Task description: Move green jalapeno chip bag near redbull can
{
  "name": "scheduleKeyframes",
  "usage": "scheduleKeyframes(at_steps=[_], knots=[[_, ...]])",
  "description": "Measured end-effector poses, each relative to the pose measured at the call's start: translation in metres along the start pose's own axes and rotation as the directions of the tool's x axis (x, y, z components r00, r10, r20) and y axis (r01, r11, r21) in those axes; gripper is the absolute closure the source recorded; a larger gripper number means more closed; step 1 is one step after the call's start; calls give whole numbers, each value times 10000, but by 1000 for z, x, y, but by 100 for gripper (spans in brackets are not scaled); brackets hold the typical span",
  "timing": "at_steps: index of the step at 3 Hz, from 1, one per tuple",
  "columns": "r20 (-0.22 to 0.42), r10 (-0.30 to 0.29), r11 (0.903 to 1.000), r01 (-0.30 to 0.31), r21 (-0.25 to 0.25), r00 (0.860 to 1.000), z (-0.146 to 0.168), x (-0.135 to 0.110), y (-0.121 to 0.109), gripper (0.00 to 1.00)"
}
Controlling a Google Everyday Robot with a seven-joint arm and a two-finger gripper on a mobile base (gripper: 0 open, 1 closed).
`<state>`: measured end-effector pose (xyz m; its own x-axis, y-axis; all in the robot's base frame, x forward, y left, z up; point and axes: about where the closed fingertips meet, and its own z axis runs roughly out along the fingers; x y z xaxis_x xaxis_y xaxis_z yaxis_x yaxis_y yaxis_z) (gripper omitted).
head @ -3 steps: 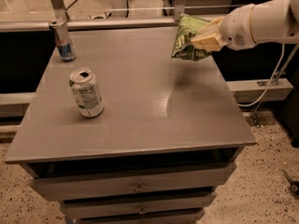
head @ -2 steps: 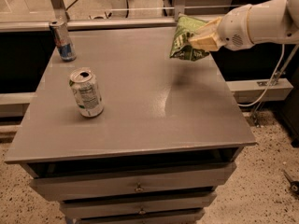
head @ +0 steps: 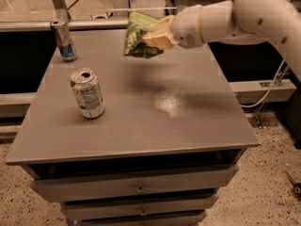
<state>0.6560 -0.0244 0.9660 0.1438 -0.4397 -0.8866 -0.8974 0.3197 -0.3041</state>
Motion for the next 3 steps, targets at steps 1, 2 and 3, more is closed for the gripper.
scheduleKeyframes(at_steps=[1, 2, 3], knots=[[1058, -206, 9903, 349, -1347, 9942, 59, -36, 33, 100], [1499, -208, 9752, 531, -2149, 9885, 107, -47, 55, 100], [1597, -172, 9692, 557, -2399, 9870, 145, -45, 60, 100]])
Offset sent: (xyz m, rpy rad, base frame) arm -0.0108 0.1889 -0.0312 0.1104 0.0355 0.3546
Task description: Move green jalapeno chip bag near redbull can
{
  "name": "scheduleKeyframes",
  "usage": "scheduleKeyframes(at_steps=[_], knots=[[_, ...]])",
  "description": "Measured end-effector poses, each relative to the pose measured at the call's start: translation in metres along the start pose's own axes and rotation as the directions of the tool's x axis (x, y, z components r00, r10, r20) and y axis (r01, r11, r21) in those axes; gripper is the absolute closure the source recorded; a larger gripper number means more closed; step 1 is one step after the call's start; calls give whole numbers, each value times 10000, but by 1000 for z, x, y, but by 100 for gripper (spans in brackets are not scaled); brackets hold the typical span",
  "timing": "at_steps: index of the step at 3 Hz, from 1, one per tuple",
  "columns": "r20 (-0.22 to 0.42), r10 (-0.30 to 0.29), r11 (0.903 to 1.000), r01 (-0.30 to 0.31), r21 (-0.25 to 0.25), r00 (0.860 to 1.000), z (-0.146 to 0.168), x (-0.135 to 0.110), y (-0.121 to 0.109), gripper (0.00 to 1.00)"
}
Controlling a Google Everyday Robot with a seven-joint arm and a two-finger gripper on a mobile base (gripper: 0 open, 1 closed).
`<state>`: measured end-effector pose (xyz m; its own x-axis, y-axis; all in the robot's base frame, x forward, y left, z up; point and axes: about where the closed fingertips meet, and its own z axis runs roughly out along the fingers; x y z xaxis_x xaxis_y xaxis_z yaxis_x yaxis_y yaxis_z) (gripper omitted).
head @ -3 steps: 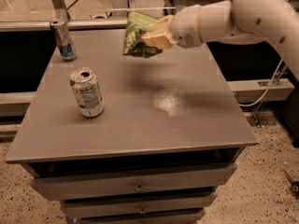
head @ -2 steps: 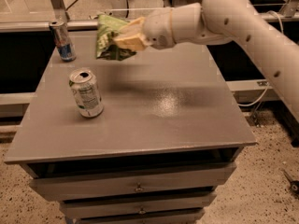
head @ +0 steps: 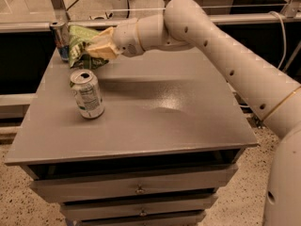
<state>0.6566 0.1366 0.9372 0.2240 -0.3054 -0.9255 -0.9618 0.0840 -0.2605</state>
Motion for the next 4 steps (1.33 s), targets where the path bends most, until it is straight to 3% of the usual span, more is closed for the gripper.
scheduleKeyframes(at_steps=[3, 4], knots=[[-244, 109, 9987, -97, 500, 9996, 33, 28, -36, 100], [-296, 190, 9986, -175, 499, 9994, 41, 31, -38, 84]])
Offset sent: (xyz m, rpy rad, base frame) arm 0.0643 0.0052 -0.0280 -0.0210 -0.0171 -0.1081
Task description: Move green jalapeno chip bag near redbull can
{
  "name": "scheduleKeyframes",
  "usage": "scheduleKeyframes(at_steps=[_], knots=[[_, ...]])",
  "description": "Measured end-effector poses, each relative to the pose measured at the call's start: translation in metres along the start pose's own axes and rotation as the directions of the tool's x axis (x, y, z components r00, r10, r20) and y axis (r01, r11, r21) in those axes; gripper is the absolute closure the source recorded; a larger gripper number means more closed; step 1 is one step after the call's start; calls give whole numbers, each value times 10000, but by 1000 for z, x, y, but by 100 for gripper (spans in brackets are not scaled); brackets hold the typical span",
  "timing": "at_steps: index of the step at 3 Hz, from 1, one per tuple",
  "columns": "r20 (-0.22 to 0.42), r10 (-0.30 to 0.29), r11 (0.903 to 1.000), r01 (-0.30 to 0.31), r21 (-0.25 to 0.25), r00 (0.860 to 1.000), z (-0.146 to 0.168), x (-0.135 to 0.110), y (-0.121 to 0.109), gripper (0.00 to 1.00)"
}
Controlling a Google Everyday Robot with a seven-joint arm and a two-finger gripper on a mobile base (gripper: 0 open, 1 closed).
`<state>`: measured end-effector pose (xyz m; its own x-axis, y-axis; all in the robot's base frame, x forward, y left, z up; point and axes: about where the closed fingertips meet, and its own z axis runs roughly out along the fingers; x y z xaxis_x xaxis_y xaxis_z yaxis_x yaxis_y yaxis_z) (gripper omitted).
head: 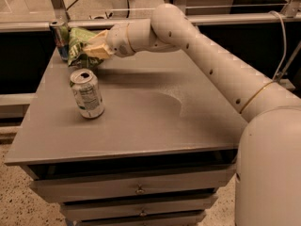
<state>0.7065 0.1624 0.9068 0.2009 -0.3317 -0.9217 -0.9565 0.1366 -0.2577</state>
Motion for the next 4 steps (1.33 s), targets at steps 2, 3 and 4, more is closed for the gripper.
scheduleKeyframes(at_steps=[2, 3, 4], knots=[[11, 177, 9998, -177, -35, 9998, 10, 5, 2, 38], [91, 237, 9997, -237, -51, 9997, 14, 6, 3, 14], [67, 264, 9995, -266, 175, 9996, 3, 9, -4, 0]])
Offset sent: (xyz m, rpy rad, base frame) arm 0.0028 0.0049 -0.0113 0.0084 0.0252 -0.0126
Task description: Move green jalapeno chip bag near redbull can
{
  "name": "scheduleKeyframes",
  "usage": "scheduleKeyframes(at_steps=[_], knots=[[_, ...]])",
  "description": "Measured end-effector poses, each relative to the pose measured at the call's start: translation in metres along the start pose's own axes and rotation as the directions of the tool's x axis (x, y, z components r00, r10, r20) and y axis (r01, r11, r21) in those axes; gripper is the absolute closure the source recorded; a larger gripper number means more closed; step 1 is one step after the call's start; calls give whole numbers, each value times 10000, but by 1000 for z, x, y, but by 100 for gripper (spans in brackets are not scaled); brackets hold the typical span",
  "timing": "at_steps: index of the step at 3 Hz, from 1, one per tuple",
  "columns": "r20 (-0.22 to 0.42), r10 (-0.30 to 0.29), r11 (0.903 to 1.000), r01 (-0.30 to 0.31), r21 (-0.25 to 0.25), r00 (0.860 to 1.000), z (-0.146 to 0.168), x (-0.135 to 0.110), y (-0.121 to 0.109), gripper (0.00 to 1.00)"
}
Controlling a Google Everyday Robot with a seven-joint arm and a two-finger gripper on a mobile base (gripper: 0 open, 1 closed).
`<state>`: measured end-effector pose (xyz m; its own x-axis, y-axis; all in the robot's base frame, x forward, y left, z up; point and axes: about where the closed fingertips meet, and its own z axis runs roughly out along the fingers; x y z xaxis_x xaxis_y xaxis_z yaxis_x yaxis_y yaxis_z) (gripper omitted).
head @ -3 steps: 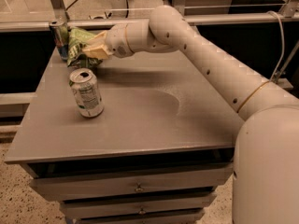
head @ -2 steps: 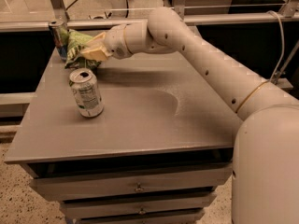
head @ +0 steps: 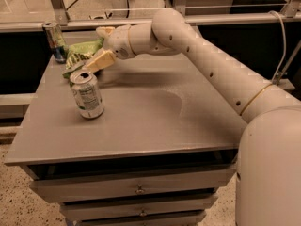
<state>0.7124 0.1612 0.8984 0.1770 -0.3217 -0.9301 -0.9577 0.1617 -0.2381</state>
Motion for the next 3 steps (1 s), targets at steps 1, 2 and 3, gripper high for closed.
scheduleKeyframes(at_steps=[1, 2, 3], knots=[[-53, -291, 9950, 295, 958, 9996, -56, 1, -36, 0], [-197, -803, 9756, 826, 2035, 9966, -119, -10, -77, 0], [-161, -949, 9680, 960, 2318, 9954, -133, -18, -88, 0]])
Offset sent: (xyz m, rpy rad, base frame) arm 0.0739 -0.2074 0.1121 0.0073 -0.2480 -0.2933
